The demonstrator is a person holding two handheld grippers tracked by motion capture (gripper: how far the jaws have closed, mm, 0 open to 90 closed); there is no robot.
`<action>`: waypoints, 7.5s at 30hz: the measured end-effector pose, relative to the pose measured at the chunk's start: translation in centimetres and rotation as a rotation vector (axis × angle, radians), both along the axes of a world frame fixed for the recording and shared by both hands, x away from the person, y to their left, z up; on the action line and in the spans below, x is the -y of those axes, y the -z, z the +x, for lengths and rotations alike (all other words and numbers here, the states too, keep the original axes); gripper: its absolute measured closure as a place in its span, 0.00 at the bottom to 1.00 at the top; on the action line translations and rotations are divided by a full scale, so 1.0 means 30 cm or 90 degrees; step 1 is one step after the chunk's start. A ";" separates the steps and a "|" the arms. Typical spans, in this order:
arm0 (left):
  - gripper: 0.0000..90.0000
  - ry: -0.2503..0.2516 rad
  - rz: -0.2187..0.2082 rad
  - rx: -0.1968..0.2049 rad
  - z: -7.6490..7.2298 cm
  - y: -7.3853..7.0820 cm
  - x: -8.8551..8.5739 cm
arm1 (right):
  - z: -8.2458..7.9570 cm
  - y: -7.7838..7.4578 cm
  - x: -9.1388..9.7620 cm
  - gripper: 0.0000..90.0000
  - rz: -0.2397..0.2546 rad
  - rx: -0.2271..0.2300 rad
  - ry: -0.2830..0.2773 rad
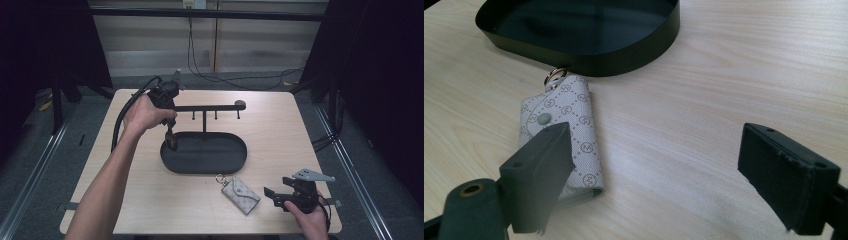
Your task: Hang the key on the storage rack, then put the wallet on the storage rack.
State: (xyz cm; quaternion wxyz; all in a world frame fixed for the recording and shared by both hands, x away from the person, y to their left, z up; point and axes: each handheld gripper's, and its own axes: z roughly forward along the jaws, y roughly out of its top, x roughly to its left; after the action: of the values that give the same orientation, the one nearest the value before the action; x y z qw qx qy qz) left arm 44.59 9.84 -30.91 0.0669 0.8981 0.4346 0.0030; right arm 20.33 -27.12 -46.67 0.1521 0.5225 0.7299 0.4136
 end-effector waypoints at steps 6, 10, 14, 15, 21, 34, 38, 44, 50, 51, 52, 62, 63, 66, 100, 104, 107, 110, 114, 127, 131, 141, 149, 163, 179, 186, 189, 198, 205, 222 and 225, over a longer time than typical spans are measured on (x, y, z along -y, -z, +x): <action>0.79 -0.011 -0.010 0.002 0.013 0.012 -0.001 | 0.002 0.001 -0.001 0.15 -0.001 -0.002 -0.004; 0.78 -0.020 -0.012 0.006 0.017 0.015 0.002 | 0.002 0.002 -0.002 0.15 -0.001 -0.003 -0.005; 0.68 -0.011 -0.012 0.012 0.012 0.020 0.007 | 0.002 0.002 -0.001 0.15 -0.001 -0.003 -0.004; 0.68 -0.014 -0.013 0.015 0.011 0.019 0.007 | 0.002 0.002 -0.001 0.15 -0.001 -0.003 -0.004; 0.52 -0.025 -0.022 0.032 0.004 -0.004 -0.004 | 0.004 0.002 -0.002 0.15 0.000 -0.005 -0.002; 0.32 -0.004 -0.088 0.063 -0.047 0.021 -0.059 | 0.012 0.004 0.003 0.15 0.002 -0.008 0.005; 0.26 -0.008 -0.100 0.070 -0.062 0.037 -0.096 | 0.009 0.004 0.001 0.16 -0.001 -0.008 0.004; 0.21 -0.006 -0.145 0.103 -0.097 0.041 -0.165 | 0.004 0.002 0.003 0.16 -0.002 -0.005 0.007; 0.19 -0.014 -0.177 0.121 -0.122 0.055 -0.205 | 0.007 0.002 0.001 0.16 -0.002 -0.007 0.009; 0.21 -0.019 -0.182 0.128 -0.130 0.059 -0.211 | 0.007 0.002 0.001 0.16 -0.001 -0.007 0.009; 0.23 -0.015 -0.188 0.131 -0.136 0.063 -0.218 | 0.007 0.003 0.002 0.16 -0.001 -0.007 0.010; 0.24 0.014 -0.242 0.194 -0.214 0.113 -0.282 | 0.018 0.004 0.000 0.15 0.001 -0.008 0.017; 0.25 0.014 -0.242 0.194 -0.214 0.113 -0.282 | 0.018 0.004 0.000 0.15 0.001 -0.008 0.017; 0.25 0.012 -0.254 0.218 -0.243 0.133 -0.299 | 0.015 0.004 -0.002 0.16 0.003 -0.006 0.020; 0.24 -0.017 -0.438 0.284 -0.623 0.412 -0.539 | 0.022 -0.002 0.007 0.21 0.004 -0.012 0.020; 0.25 -0.006 -0.428 0.269 -0.629 0.463 -0.540 | 0.024 -0.007 0.009 0.23 0.009 -0.012 0.022; 0.24 -0.027 -0.423 0.258 -0.623 0.492 -0.545 | 0.022 -0.020 0.011 0.23 0.021 -0.006 0.016; 0.24 -0.038 -0.424 0.250 -0.633 0.501 -0.549 | 0.025 -0.031 0.010 0.23 0.027 -0.009 0.005; 0.20 -0.032 -0.445 0.255 -0.650 0.495 -0.555 | 0.039 -0.046 0.000 0.27 0.019 -0.023 -0.014; 0.19 0.000 -0.448 0.264 -0.686 0.481 -0.554 | 0.112 -0.136 -0.082 0.26 -0.020 -0.096 -0.073; 0.19 -0.002 -0.446 0.270 -0.687 0.482 -0.553 | 0.139 -0.130 -0.112 0.26 -0.052 -0.130 -0.084; 0.18 0.012 -0.446 0.259 -0.685 0.488 -0.545 | 0.173 -0.144 -0.174 0.24 -0.089 -0.196 -0.133; 0.18 0.016 -0.440 0.258 -0.684 0.490 -0.543 | 0.207 -0.140 -0.223 0.26 -0.126 -0.231 -0.167; 0.18 0.019 -0.435 0.256 -0.684 0.491 -0.541 | 0.257 -0.138 -0.287 0.24 -0.156 -0.267 -0.210; 0.18 0.015 -0.440 0.251 -0.679 0.494 -0.547 | 0.288 -0.090 -0.357 0.27 -0.223 -0.337 -0.251; 0.19 0.015 -0.442 0.249 -0.678 0.495 -0.549 | 0.299 -0.061 -0.367 0.28 -0.246 -0.365 -0.261; 0.19 0.017 -0.442 0.247 -0.677 0.496 -0.548 | 0.302 -0.051 -0.377 0.28 -0.250 -0.371 -0.267; 0.19 0.015 -0.442 0.247 -0.676 0.496 -0.550 | 0.301 -0.009 -0.396 0.29 -0.258 -0.390 -0.282; 0.19 0.014 -0.443 0.248 -0.677 0.495 -0.550 | 0.298 0.006 -0.413 0.29 -0.271 -0.399 -0.282; 0.20 0.012 -0.437 0.246 -0.677 0.496 -0.548 | 0.294 -0.004 -0.440 0.36 -0.311 -0.400 -0.269; 0.20 0.012 -0.437 0.247 -0.678 0.495 -0.549 | 0.291 -0.008 -0.446 0.38 -0.314 -0.403 -0.262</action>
State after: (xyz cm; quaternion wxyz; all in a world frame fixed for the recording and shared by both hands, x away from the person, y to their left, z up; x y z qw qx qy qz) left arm 24.24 26.30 -45.76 0.4438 0.8104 0.3815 0.0264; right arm 29.06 -13.73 -46.43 -0.0436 0.4155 0.9060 0.0688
